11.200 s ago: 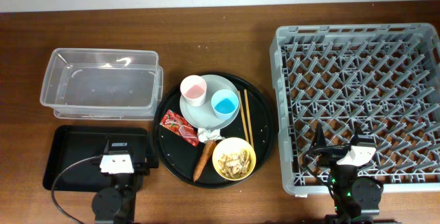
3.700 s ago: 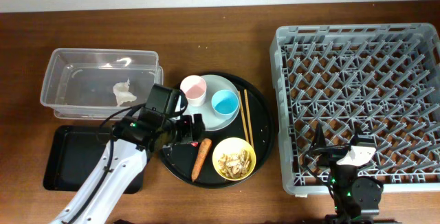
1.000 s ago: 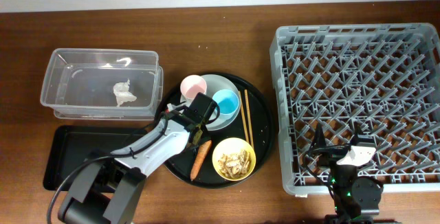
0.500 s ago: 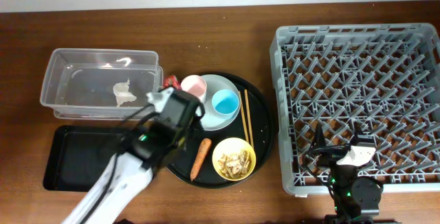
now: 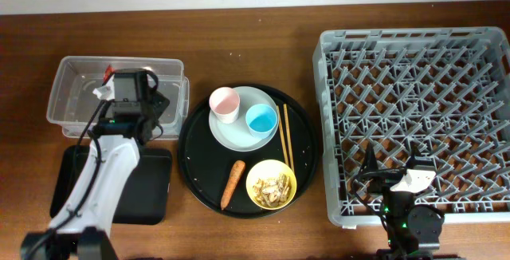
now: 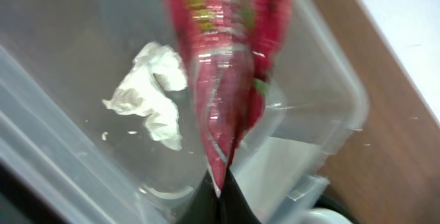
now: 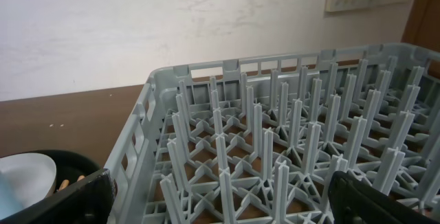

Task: Sort waste into correct bins and load items into the dishwasher rack
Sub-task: 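Drop the red wrapper into the clear plastic bin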

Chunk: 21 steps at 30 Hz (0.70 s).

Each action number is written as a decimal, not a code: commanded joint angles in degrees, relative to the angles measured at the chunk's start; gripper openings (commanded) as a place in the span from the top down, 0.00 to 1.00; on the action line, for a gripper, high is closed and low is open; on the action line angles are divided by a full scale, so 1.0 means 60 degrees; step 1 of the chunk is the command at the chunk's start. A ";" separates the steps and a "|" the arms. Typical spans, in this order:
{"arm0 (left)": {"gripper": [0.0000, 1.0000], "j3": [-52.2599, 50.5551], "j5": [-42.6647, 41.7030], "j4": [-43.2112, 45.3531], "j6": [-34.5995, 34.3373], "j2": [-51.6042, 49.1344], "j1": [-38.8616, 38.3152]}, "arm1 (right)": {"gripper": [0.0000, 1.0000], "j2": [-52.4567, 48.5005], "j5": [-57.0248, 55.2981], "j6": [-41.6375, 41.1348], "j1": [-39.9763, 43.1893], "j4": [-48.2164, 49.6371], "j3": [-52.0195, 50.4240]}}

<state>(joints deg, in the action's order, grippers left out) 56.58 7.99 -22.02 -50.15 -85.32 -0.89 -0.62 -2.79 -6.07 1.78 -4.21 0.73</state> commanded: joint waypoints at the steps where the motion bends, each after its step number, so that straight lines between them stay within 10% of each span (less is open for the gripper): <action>1: 0.65 0.0073 -0.1104 0.0288 0.0171 -0.0295 0.0579 | 0.02 0.0069 -0.0084 -0.0069 -0.0033 -0.0025 -0.0069; 3: 0.39 0.0073 -0.1821 0.0710 0.0976 -0.0200 0.0674 | 0.02 0.0069 -0.0084 -0.0069 -0.0033 -0.0025 -0.0069; 7: 0.35 0.0080 -0.3501 0.1111 0.1810 0.0233 0.0674 | 0.02 0.0069 -0.0084 -0.0069 -0.0033 -0.0025 -0.0069; 16: 0.55 0.0080 -0.5067 -0.2721 0.3173 0.2044 -0.1042 | 0.02 0.0069 -0.0084 -0.0069 -0.0033 -0.0025 -0.0069; 21: 0.60 0.0069 -0.2175 -0.4845 0.3169 0.1741 -0.3898 | 0.02 0.0069 -0.0084 -0.0069 -0.0033 -0.0022 -0.0069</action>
<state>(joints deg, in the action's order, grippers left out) 56.93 -15.94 -47.59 -32.34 -73.69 -16.62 -0.58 -2.81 -6.07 1.78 -4.19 0.73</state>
